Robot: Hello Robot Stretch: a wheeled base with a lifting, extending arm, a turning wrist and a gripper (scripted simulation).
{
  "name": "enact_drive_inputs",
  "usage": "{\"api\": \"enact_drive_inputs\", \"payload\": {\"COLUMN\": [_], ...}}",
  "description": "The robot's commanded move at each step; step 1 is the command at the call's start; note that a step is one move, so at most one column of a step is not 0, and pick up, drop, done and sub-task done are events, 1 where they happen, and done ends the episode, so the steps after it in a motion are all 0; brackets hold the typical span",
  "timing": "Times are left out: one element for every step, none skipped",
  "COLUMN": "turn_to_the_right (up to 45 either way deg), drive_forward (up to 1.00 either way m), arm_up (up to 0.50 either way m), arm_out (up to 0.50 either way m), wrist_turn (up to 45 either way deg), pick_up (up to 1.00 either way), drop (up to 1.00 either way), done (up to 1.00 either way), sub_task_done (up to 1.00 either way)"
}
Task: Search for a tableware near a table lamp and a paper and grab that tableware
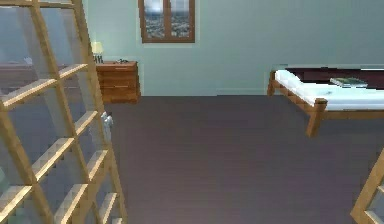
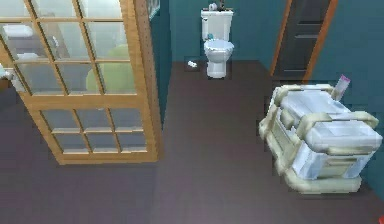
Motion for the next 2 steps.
{"api": "enact_drive_inputs", "payload": {"turn_to_the_right": [15.0,0.0], "drive_forward": [0.0,0.9], "arm_up": [0.0,0.0], "arm_out": [0.0,0.0], "wrist_turn": [0.0,0.0], "pick_up": [0.0,0.0], "drop": [0.0,0.0], "done": [0.0,0.0], "sub_task_done": [0.0,0.0]}}
